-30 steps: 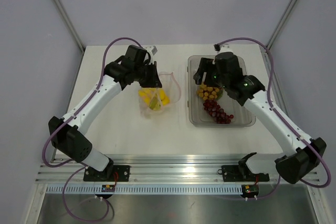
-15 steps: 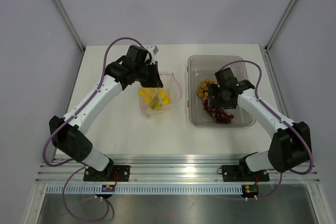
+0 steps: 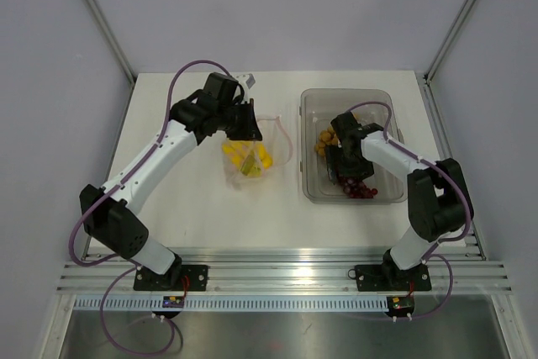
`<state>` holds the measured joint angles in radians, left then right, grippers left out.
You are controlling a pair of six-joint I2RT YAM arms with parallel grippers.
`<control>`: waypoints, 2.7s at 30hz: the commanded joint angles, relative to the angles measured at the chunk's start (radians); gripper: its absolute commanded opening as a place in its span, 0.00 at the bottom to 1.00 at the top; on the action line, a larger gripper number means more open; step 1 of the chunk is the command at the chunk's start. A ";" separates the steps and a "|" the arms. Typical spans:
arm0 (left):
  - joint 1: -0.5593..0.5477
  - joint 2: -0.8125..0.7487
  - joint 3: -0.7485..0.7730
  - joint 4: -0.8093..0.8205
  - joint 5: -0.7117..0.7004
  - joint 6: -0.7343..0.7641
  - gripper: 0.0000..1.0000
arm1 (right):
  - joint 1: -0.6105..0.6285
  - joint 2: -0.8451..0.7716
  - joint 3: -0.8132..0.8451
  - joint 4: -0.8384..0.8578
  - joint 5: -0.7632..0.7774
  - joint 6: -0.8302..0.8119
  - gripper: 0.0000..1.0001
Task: Place the food in the zip-top bag and seal the zipper
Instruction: Pick up the fake fruit from the bin, then place the fake fruit in the zipper food storage bag.
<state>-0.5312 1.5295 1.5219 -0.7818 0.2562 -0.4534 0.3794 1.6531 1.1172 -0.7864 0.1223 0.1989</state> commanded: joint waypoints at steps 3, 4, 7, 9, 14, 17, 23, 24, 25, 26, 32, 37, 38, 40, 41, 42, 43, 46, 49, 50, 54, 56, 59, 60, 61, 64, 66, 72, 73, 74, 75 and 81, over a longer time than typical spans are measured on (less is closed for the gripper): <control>-0.006 0.021 0.007 0.059 0.029 -0.005 0.00 | 0.012 0.022 0.029 0.007 0.031 -0.030 0.84; -0.007 0.023 0.009 0.059 0.029 -0.005 0.00 | 0.013 0.020 0.029 0.015 0.024 -0.030 0.81; -0.007 0.029 0.014 0.061 0.031 -0.004 0.00 | 0.013 0.034 0.036 0.022 0.045 -0.029 0.71; -0.010 0.031 0.015 0.062 0.034 -0.005 0.00 | 0.013 0.048 0.039 0.033 0.065 -0.030 0.69; -0.015 0.040 0.020 0.064 0.040 -0.010 0.00 | 0.015 0.060 0.033 0.055 0.047 -0.032 0.53; -0.016 0.040 0.021 0.065 0.040 -0.011 0.00 | 0.015 0.030 0.029 0.055 0.030 -0.029 0.37; -0.026 0.044 0.027 0.073 0.048 -0.022 0.00 | 0.015 -0.125 0.032 0.030 -0.016 -0.023 0.09; -0.027 0.049 0.030 0.075 0.048 -0.024 0.00 | 0.013 -0.142 0.041 0.024 -0.016 -0.023 0.08; -0.029 0.050 0.037 0.076 0.049 -0.027 0.00 | 0.015 -0.174 0.046 0.016 -0.016 -0.023 0.08; -0.033 0.052 0.038 0.078 0.049 -0.028 0.00 | 0.015 -0.188 0.052 0.007 -0.018 -0.023 0.07; -0.038 0.063 0.057 0.084 0.054 -0.039 0.00 | 0.015 -0.276 0.131 -0.037 -0.009 -0.016 0.06; -0.039 0.073 0.063 0.093 0.061 -0.050 0.00 | 0.013 -0.341 0.259 -0.051 -0.032 0.010 0.06; -0.039 0.077 0.064 0.096 0.063 -0.053 0.00 | 0.013 -0.351 0.279 -0.041 -0.053 0.019 0.06; -0.039 0.084 0.076 0.102 0.067 -0.060 0.00 | 0.015 -0.372 0.334 -0.019 -0.084 0.045 0.06; -0.039 0.093 0.080 0.105 0.072 -0.065 0.00 | 0.015 -0.378 0.348 0.014 -0.114 0.057 0.06; -0.039 0.096 0.090 0.107 0.083 -0.073 0.00 | 0.013 -0.389 0.372 0.033 -0.118 0.085 0.06; -0.041 0.101 0.096 0.110 0.086 -0.077 0.00 | 0.015 -0.392 0.380 0.080 -0.148 0.099 0.06; -0.047 0.112 0.121 0.116 0.097 -0.090 0.00 | 0.013 -0.378 0.420 0.154 -0.196 0.143 0.06; -0.052 0.118 0.141 0.113 0.098 -0.097 0.00 | 0.013 -0.337 0.469 0.209 -0.222 0.184 0.06; -0.050 0.118 0.144 0.113 0.098 -0.099 0.00 | 0.015 -0.331 0.475 0.229 -0.246 0.195 0.06; -0.050 0.130 0.155 0.108 0.097 -0.100 0.00 | 0.022 -0.305 0.475 0.332 -0.288 0.276 0.06; -0.050 0.135 0.159 0.113 0.100 -0.103 0.00 | 0.035 -0.294 0.469 0.369 -0.293 0.293 0.06; -0.052 0.147 0.172 0.115 0.107 -0.110 0.00 | 0.062 -0.280 0.444 0.403 -0.288 0.318 0.06; -0.050 0.150 0.178 0.113 0.109 -0.111 0.00 | 0.072 -0.280 0.425 0.411 -0.286 0.330 0.06; -0.050 0.156 0.179 0.113 0.110 -0.113 0.00 | 0.081 -0.280 0.411 0.433 -0.286 0.339 0.06; -0.050 0.161 0.185 0.113 0.112 -0.114 0.00 | 0.101 -0.282 0.359 0.464 -0.279 0.356 0.06; -0.050 0.161 0.185 0.115 0.112 -0.114 0.00 | 0.107 -0.282 0.311 0.473 -0.273 0.367 0.06; -0.050 0.159 0.185 0.121 0.123 -0.122 0.00 | 0.147 -0.274 0.132 0.547 -0.265 0.410 0.06; -0.050 0.159 0.185 0.121 0.126 -0.123 0.00 | 0.151 -0.273 0.110 0.561 -0.266 0.413 0.06; -0.050 0.159 0.187 0.124 0.127 -0.123 0.00 | 0.162 -0.273 0.092 0.565 -0.265 0.415 0.06; -0.050 0.159 0.187 0.124 0.129 -0.125 0.00 | 0.167 -0.270 0.061 0.567 -0.265 0.416 0.06; -0.050 0.162 0.199 0.128 0.152 -0.134 0.00 | 0.190 -0.254 0.023 0.553 -0.254 0.389 0.06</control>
<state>-0.5781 1.6867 1.6573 -0.7151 0.3576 -0.5743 0.5518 1.3937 1.1229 -0.3035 -0.1406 0.5957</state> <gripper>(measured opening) 0.008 0.154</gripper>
